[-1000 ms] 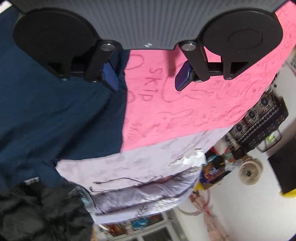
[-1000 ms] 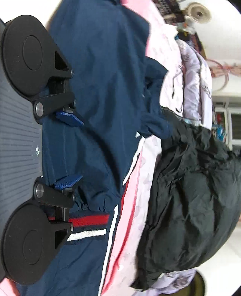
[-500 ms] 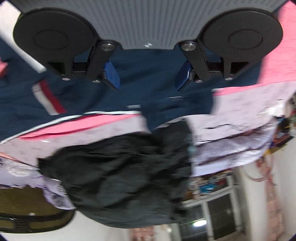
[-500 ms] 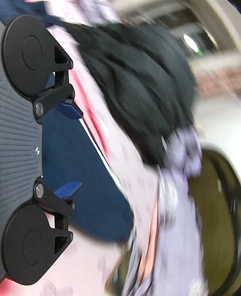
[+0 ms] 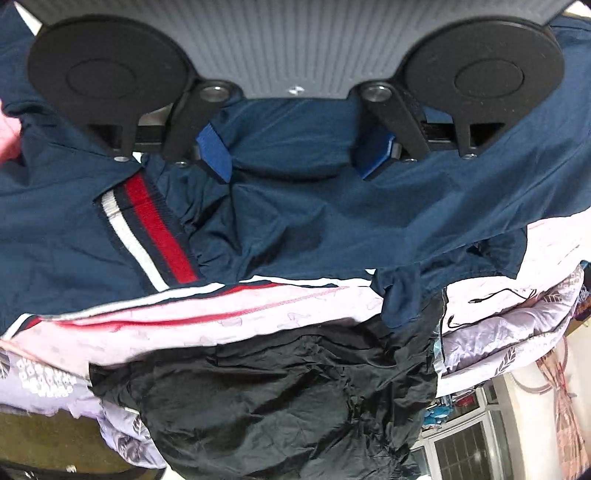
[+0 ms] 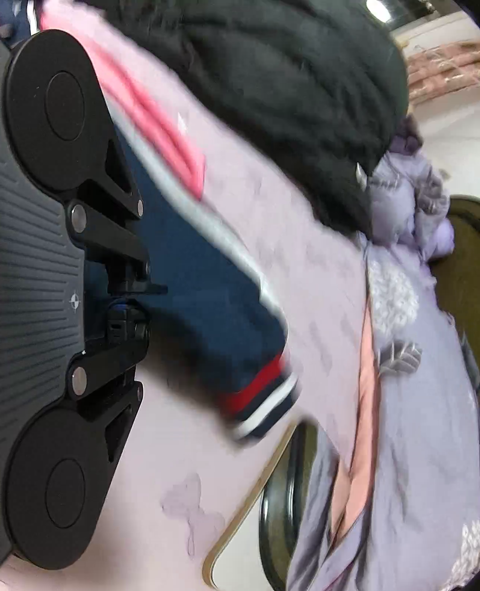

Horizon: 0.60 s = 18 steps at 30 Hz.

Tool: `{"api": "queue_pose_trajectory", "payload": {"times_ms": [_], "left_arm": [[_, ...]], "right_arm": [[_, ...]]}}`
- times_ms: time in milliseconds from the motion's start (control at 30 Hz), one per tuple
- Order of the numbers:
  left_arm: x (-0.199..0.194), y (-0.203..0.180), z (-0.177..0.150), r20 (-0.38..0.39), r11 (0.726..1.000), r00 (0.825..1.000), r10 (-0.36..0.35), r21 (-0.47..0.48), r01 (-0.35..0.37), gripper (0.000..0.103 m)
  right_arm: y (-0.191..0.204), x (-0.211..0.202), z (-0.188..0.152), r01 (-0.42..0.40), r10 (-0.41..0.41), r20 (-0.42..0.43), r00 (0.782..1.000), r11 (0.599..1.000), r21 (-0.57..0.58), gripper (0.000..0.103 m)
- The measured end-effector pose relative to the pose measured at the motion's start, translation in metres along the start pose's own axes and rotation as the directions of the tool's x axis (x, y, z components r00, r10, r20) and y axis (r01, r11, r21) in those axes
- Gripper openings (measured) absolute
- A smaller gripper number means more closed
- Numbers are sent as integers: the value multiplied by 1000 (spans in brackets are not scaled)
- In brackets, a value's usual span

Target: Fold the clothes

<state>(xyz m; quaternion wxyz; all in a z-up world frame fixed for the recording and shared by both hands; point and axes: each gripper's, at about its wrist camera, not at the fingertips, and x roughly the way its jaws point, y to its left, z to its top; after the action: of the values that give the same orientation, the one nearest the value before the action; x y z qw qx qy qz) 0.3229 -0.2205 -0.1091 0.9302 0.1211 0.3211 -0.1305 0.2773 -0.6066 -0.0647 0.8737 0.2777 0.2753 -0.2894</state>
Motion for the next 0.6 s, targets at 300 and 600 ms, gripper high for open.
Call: {"api": "queue_pose_trajectory", "payload": {"times_ms": [300,600], "left_arm": [[-127,172,-64,55,942,980,193,-291,-169,73],[-169,305,-142,-108,821,904,414,-386,-422,74]], "right_arm": [[254,-151,-73,-410,538,11,843,656,-633,5],[396,-174,-337,-598,465,-467,752,183,-781,30]]}}
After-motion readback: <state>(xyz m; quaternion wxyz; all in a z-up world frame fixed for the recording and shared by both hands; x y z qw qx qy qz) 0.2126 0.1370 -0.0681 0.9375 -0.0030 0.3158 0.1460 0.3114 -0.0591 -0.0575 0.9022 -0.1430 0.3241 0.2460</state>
